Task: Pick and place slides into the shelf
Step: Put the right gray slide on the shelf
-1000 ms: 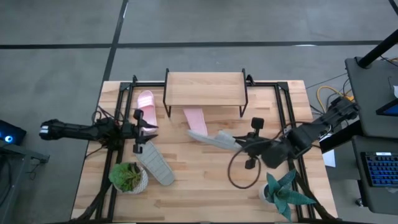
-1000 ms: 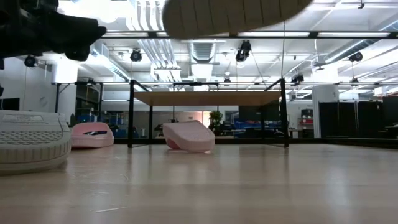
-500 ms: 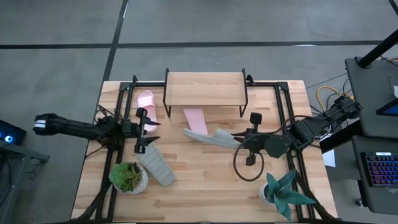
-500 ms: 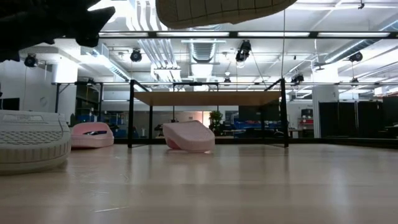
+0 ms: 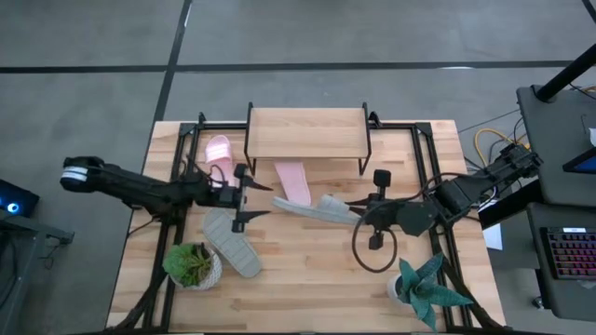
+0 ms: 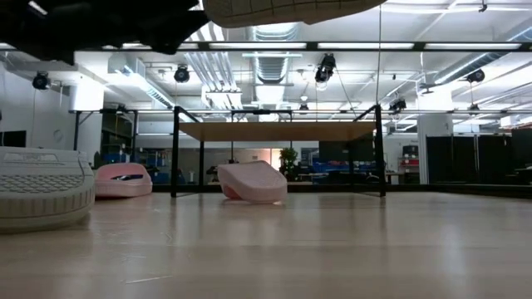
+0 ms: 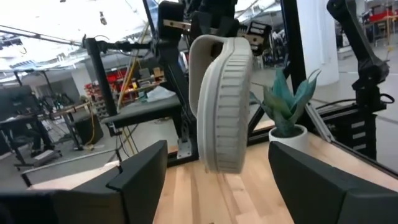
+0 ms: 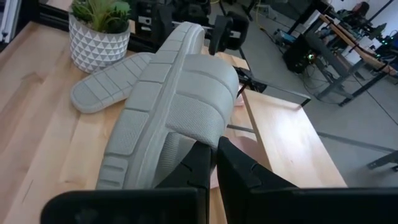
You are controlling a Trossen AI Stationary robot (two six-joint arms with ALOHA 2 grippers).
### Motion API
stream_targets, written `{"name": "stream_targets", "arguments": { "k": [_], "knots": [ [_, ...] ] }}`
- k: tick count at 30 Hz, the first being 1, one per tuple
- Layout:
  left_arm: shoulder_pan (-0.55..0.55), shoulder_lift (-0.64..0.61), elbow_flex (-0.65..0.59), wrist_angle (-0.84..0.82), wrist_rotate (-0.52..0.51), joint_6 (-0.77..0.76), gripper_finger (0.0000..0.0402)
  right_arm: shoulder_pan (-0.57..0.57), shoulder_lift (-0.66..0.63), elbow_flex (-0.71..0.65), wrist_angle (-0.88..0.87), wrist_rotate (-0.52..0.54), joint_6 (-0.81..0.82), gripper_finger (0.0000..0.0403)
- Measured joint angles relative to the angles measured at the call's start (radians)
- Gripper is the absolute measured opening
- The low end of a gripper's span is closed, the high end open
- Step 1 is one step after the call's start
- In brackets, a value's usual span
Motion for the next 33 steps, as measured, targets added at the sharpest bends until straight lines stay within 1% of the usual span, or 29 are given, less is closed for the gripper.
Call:
{"name": "stream_targets", "arguments": {
  "k": [5, 10, 14, 17, 20, 24, 28, 33],
  "knots": [
    [0.0, 0.087, 0.063, -0.001, 0.003, 0.025, 0.0266, 0.0, 0.0, 0.0, -0.001, 0.0, 0.0, 0.0011],
    [0.0, 0.148, 0.109, 0.003, 0.004, 0.03, 0.0265, 0.0, 0.0, 0.0, -0.002, 0.0, -0.001, 0.0011],
    [0.0, 0.185, 0.138, 0.0, 0.01, 0.055, 0.0249, 0.0, 0.0, 0.0, -0.006, -0.001, -0.002, 0.0011],
    [0.0, 0.199, 0.148, 0.0, 0.013, 0.06, 0.0223, 0.0, 0.0, 0.0, -0.007, 0.0, -0.004, 0.0011],
    [0.0, 0.205, 0.153, 0.0, 0.015, 0.062, 0.0184, 0.0, 0.0, 0.0, -0.008, 0.0, -0.003, 0.0011],
    [-0.001, 0.203, 0.152, -0.001, 0.022, 0.123, 0.0112, 0.0, 0.0, 0.0, -0.008, 0.0, -0.004, 0.0011],
    [-0.001, 0.203, 0.157, -0.005, 0.06, 0.159, 0.0036, 0.0, -0.001, 0.0, -0.008, 0.0, -0.004, 0.0011],
    [-0.001, 0.204, 0.157, -0.004, 0.067, 0.166, 0.0033, 0.001, -0.002, 0.0, -0.007, 0.0, -0.005, 0.0011]
  ]
}}
